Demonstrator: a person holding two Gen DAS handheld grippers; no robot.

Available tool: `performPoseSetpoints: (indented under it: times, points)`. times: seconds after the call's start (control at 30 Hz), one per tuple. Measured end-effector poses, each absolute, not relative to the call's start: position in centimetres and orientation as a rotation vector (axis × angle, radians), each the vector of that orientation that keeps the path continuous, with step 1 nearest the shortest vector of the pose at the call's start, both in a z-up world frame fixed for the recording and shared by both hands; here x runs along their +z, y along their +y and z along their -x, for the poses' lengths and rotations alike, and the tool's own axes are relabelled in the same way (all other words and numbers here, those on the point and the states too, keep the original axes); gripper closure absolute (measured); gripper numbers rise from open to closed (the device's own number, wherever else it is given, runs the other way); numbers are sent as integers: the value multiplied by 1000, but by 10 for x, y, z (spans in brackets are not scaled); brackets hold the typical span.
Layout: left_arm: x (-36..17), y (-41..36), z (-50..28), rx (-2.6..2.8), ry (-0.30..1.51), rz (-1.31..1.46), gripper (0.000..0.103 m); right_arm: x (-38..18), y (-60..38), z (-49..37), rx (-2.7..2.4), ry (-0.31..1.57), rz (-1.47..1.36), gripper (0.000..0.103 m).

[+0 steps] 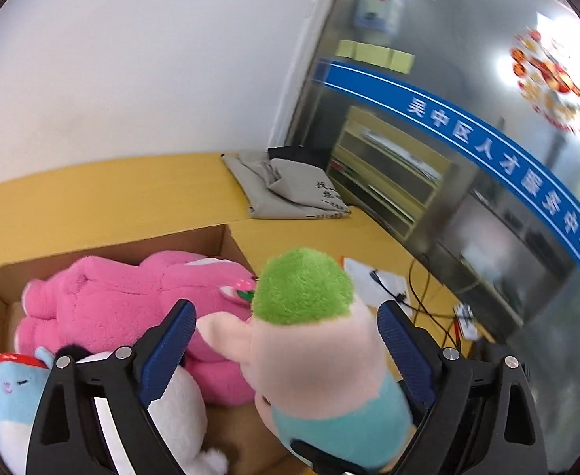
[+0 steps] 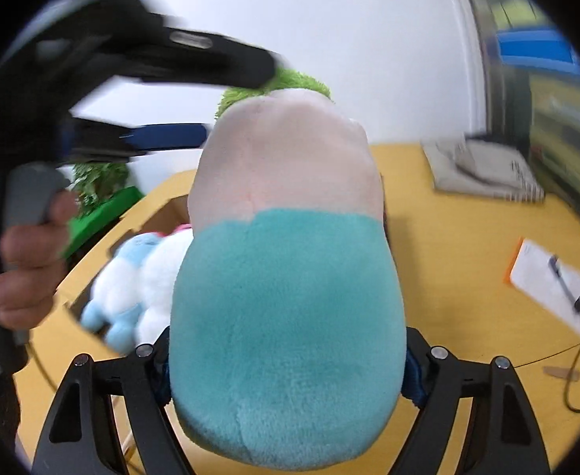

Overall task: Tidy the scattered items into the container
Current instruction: 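Carry the pig plush into the box beside the pink bear's head, then open both grippers and withdraw them from the box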

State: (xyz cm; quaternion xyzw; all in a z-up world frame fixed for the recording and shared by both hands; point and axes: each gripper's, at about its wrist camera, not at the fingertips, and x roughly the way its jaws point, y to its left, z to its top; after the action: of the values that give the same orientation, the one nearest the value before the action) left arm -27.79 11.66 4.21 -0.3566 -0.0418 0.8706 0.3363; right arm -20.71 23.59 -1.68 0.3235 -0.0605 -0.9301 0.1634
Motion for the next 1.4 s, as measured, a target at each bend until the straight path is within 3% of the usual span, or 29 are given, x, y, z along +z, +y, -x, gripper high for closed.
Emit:
performPoseSetpoints:
  times: [0.07,0.13,0.23,0.47,0.53,0.6,0.73,0.77,0.87,1.07,1.13,1.2,1.33,1.4]
  points:
    - [22,128,294,2286,-24,977,10,-30,232,219,-2621,-196,-967,21]
    - [1,140,311,2308,79,1045,23,-43,225,225,-2591,-173,-997,21]
    - [-40,154,333,2331,265,1169,28,-55,206,211,-2562,-137,-1052,17]
    - [-73,144,350,2194,119,1224,23,-50,215,198,-2577,-83,-1074,14]
    - [-80,146,352,2182,111,1239,21,-37,223,182,-2615,-81,-993,16]
    - [-83,148,354,2182,93,1257,18,-26,228,174,-2634,-96,-954,36]
    - [-76,156,347,2207,141,1269,20,-38,214,185,-2614,22,-1054,41]
    - [-70,154,342,2202,129,1263,27,-51,216,195,-2583,30,-1122,41]
    - [-60,147,330,2234,121,1228,27,-67,206,193,-2590,154,-1101,44]
    - [-81,164,332,2275,231,1269,15,-62,207,184,-2618,97,-1138,40]
    - [-77,168,331,2290,234,1289,16,-58,211,178,-2641,86,-1135,31]
    - [-61,162,321,2295,168,1275,22,-53,216,169,-2653,58,-1111,27]
    - [-14,122,276,2329,9,1136,20,-39,226,136,-2649,-17,-1046,20]
    - [11,96,240,2362,-46,1042,7,-36,225,114,-2640,-65,-1030,18]
